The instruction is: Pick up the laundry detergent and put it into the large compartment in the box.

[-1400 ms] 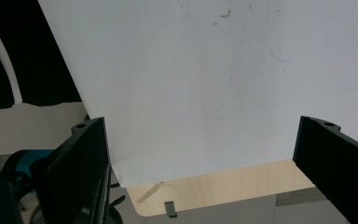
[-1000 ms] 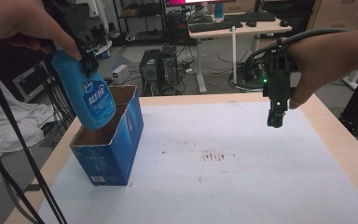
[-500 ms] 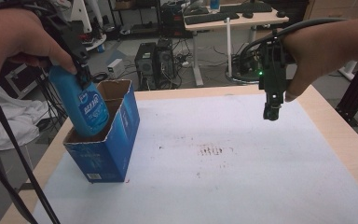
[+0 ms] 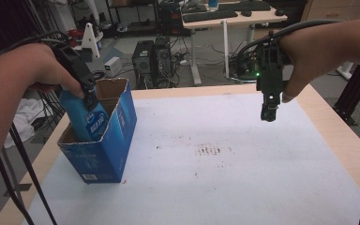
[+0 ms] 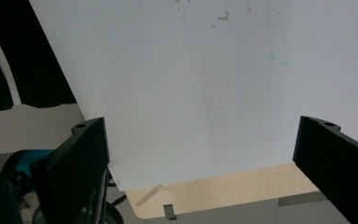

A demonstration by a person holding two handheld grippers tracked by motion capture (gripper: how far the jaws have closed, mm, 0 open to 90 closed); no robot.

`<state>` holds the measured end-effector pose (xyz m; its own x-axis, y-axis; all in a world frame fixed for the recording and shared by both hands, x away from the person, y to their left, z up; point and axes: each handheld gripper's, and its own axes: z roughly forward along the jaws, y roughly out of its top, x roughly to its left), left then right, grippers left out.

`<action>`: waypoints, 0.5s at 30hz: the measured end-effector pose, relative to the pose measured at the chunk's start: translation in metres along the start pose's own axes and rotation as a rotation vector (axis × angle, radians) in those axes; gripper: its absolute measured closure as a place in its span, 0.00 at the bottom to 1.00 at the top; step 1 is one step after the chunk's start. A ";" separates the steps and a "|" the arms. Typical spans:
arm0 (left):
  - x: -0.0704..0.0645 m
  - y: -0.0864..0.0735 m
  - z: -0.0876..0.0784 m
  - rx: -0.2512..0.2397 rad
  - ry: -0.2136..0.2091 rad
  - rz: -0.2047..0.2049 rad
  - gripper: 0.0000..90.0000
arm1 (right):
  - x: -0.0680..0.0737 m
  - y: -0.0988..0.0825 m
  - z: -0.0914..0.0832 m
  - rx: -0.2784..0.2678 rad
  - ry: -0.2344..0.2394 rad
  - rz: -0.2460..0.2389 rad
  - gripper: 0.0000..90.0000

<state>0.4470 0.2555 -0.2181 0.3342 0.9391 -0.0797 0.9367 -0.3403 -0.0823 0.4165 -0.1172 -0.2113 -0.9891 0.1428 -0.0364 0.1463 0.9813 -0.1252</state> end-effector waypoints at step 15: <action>0.000 0.002 0.035 0.029 0.054 0.211 0.42 | 0.000 -0.002 0.004 0.004 0.006 0.008 0.03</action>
<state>0.4448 0.2529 -0.2528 0.5281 0.8480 -0.0452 0.8424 -0.5298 -0.0985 0.4165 -0.1193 -0.2149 -0.9880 0.1513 -0.0311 0.1541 0.9796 -0.1287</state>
